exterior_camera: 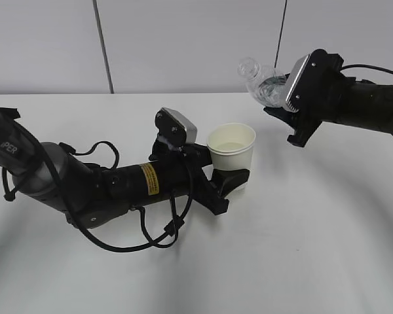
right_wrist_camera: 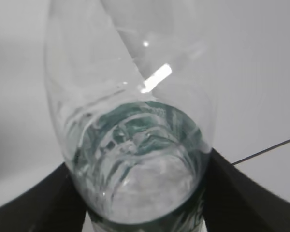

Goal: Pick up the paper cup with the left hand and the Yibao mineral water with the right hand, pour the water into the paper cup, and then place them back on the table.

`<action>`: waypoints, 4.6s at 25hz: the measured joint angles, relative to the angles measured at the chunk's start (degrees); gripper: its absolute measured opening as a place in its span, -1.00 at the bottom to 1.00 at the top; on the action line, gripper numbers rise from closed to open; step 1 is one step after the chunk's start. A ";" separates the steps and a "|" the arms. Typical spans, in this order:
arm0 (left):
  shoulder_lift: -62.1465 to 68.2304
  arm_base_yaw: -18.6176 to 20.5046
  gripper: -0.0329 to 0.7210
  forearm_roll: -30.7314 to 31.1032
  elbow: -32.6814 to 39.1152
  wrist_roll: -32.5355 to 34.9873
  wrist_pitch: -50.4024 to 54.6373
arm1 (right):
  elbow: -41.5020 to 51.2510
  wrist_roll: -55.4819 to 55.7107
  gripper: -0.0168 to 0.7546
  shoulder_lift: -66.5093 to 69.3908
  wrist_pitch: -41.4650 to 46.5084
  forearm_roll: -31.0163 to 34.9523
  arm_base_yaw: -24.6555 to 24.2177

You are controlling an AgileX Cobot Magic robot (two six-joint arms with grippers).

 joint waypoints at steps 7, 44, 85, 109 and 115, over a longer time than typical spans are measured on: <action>0.00 0.00 0.26 -1.87 0.00 1.56 1.55 | 0.00 5.80 0.25 0.00 0.00 3.03 0.00; 0.00 19.56 0.26 -1.52 0.00 2.32 2.02 | 0.00 28.99 0.25 2.84 -3.47 7.92 0.00; 1.02 21.89 0.26 -2.48 -0.11 7.54 7.20 | 0.00 29.56 0.25 11.01 -14.84 16.19 0.00; -0.08 21.89 0.65 -6.28 0.31 7.56 4.79 | 0.00 29.65 0.25 11.01 -14.93 16.45 0.00; -1.39 21.89 0.65 -6.39 1.69 7.56 4.34 | 0.00 29.65 0.25 11.93 -15.08 16.94 0.00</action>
